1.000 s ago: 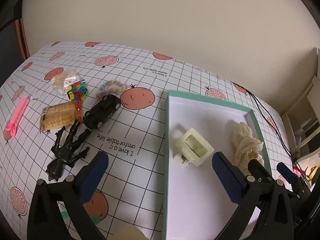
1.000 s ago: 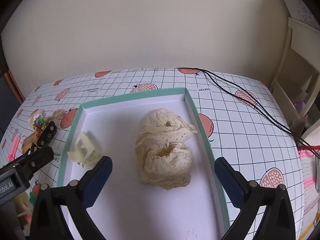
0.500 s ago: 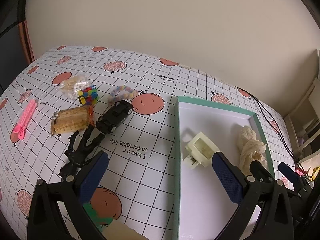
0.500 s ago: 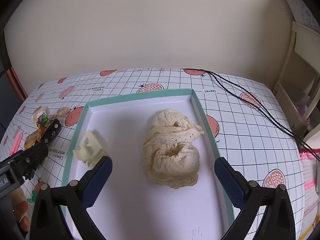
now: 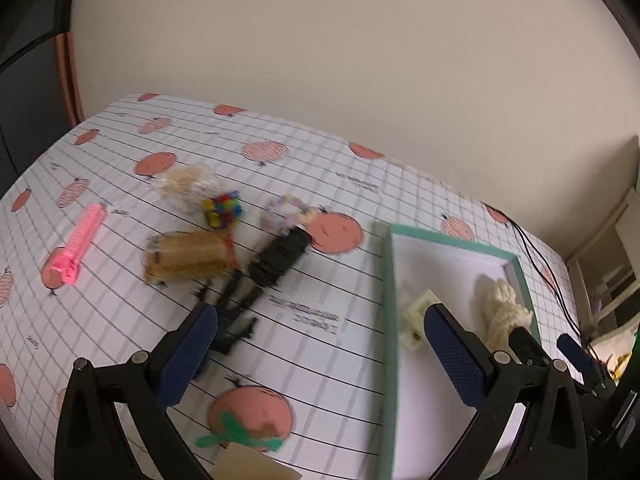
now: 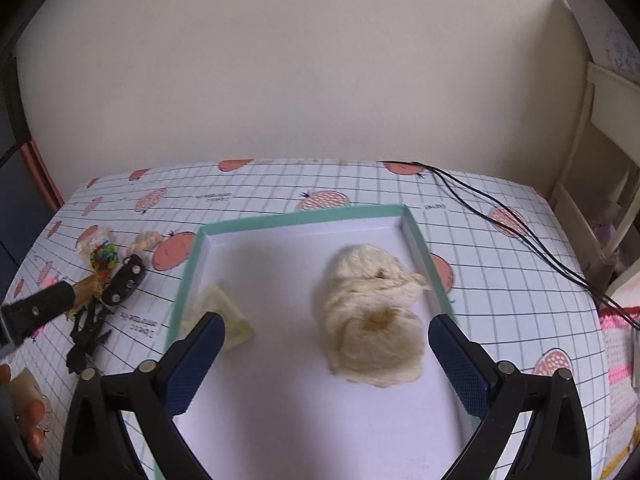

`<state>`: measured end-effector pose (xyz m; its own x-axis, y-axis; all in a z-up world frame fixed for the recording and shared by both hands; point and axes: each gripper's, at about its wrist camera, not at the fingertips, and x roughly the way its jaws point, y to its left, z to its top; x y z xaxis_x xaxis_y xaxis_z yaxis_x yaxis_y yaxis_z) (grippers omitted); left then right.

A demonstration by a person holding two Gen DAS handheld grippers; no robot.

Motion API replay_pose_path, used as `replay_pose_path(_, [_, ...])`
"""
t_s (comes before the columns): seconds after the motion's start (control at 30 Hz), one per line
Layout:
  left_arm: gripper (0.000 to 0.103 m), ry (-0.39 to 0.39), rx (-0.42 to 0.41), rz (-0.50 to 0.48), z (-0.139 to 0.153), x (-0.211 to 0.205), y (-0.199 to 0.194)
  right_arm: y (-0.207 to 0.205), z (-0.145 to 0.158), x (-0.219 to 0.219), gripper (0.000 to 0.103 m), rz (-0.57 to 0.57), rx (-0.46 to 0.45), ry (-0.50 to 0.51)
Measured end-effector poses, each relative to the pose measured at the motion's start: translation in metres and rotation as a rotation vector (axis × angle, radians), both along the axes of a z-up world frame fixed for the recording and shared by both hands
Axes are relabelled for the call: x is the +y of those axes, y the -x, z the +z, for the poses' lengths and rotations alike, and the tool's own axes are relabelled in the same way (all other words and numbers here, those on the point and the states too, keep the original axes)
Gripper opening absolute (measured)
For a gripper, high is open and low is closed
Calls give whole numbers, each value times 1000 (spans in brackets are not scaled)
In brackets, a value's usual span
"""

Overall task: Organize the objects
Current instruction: 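Grasp the green leaf-shaped toy with the right tool while the left tool grasps the black jointed figure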

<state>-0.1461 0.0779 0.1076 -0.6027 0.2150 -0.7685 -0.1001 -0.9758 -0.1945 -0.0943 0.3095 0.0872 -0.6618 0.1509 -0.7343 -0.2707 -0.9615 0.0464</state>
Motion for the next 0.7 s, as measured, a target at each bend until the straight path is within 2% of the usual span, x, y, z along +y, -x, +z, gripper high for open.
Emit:
replay_pose_path(0.23, [103,-44,3,100,2,-57,9,13,10,-38,99,56,35,17])
replay_pose_path(0.37, [103,-57,0,153,1,-90,12,22,16,-76,99,129,55,6])
replay_pose_path(0.53, [103,-78,-42,192,-10,-128,19,32,9,-123,98,207,11,-6])
replay_pose_path(0.7, [103,-53,-106,212,-29,-153,29,42,-7,-158,97,290,-53,-19])
